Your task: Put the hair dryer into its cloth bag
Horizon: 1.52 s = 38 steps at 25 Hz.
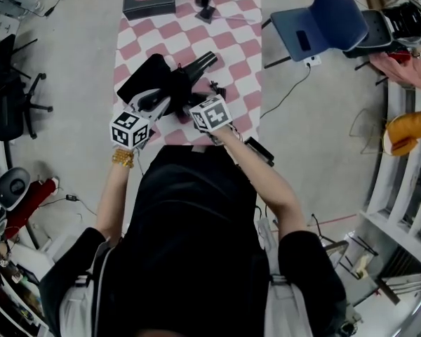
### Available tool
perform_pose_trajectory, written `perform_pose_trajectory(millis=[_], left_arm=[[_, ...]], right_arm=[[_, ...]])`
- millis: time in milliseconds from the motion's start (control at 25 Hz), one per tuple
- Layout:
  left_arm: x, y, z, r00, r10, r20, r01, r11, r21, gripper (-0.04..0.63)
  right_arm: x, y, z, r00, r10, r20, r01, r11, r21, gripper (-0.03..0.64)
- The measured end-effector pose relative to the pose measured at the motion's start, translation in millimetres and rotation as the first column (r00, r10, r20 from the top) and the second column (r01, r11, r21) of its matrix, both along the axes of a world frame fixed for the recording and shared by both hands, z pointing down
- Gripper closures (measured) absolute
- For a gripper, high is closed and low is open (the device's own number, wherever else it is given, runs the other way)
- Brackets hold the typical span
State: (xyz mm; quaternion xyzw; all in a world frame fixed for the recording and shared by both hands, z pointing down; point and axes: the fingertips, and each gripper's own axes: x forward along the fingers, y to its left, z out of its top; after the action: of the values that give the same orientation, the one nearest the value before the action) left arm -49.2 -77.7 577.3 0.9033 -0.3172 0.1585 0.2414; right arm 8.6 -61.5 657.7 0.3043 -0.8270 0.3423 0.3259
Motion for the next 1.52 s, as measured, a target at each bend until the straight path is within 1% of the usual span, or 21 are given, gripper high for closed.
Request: perform_pose_trajectory(millis=[80,120,200,240,320,400,440,520,600,720,840,920,1000,1200,1240,1280,1320,1400,1440,1480,1520], left_arm=[[3,-13,-16,0.999,-0.022,-0.024,0.023,0.999,0.039,0.458],[2,-20,-22,0.998,-0.033,-0.044,0.034,0.999,0.036,0.457],[0,-33,-27,0.995,-0.032,-0.096,0.030,0.999,-0.022,0.457],[1,-37,-29,0.992,-0.024,-0.126,0.018,0.998,-0.055,0.457],[1,-42,-38,0.984,-0.018,-0.175,0.006,0.998,-0.069,0.457],[-1,-45,-48,0.984,-0.024,-0.177,0.016,0.999,-0.048,0.457],[0,-45,-52,0.985,-0.027,-0.170,0.020,0.999,-0.040,0.457],[3,-43,-56,0.989,-0.010,-0.149,0.004,0.999,-0.038,0.445],[6,-39,-52,0.991,0.010,-0.131,-0.020,0.997,-0.071,0.416],[7,-36,-43,0.987,0.008,-0.161,-0.033,0.987,-0.155,0.414],[8,-39,-38,0.973,-0.013,-0.230,-0.039,0.975,-0.219,0.419],[6,-38,-37,0.965,-0.028,-0.262,-0.039,0.968,-0.248,0.484],[7,-36,-38,0.963,-0.030,-0.267,-0.038,0.968,-0.248,0.556],[4,-38,-50,0.961,0.015,-0.276,-0.067,0.981,-0.182,0.565],[1,-39,-54,0.962,0.039,-0.271,-0.083,0.985,-0.152,0.566],[-2,-38,-57,0.963,0.075,-0.260,-0.108,0.988,-0.113,0.566],[-3,-35,-60,0.962,0.120,-0.244,-0.141,0.988,-0.069,0.566],[-5,-27,-65,0.953,0.215,-0.213,-0.218,0.976,0.011,0.566],[-4,-24,-66,0.946,0.257,-0.199,-0.254,0.966,0.042,0.566],[-4,-20,-66,0.938,0.293,-0.187,-0.286,0.956,0.064,0.565],[-2,-17,-66,0.929,0.325,-0.177,-0.315,0.946,0.079,0.565]], right_arm=[[-3,10,3,0.993,-0.084,-0.087,0.090,0.994,0.061,0.423],[-1,11,4,0.982,-0.121,-0.145,0.136,0.985,0.102,0.422],[7,6,2,0.958,-0.145,-0.246,0.194,0.962,0.191,0.423],[10,3,-3,0.957,-0.132,-0.259,0.192,0.956,0.224,0.423],[13,-7,-19,0.975,-0.076,-0.209,0.132,0.955,0.265,0.423],[15,-17,-39,0.991,-0.031,-0.134,0.070,0.952,0.297,0.423],[15,-20,-48,0.993,-0.031,-0.113,0.066,0.946,0.317,0.423],[13,-20,-61,0.991,-0.074,-0.111,0.110,0.928,0.357,0.423],[12,-14,-65,0.982,-0.119,-0.150,0.168,0.911,0.378,0.423],[16,-10,-61,0.949,-0.142,-0.282,0.256,0.866,0.429,0.423],[15,-6,-51,0.901,-0.171,-0.398,0.356,0.815,0.457,0.423],[15,-2,-46,0.885,-0.188,-0.426,0.389,0.801,0.455,0.423],[19,0,-43,0.874,-0.196,-0.445,0.409,0.792,0.454,0.423],[38,4,-37,0.834,-0.237,-0.498,0.485,0.746,0.457,0.423],[44,6,-37,0.843,-0.244,-0.480,0.476,0.753,0.455,0.423],[49,7,-39,0.866,-0.249,-0.435,0.448,0.772,0.451,0.423],[55,9,-44,0.899,-0.253,-0.358,0.403,0.800,0.444,0.423],[63,13,-62,0.953,-0.273,-0.129,0.302,0.856,0.419,0.423],[67,15,-74,0.956,-0.295,-0.010,0.273,0.872,0.407,0.423],[71,18,-86,0.940,-0.329,0.085,0.270,0.875,0.402,0.423],[75,23,-96,0.914,-0.379,0.145,0.296,0.867,0.402,0.423]])
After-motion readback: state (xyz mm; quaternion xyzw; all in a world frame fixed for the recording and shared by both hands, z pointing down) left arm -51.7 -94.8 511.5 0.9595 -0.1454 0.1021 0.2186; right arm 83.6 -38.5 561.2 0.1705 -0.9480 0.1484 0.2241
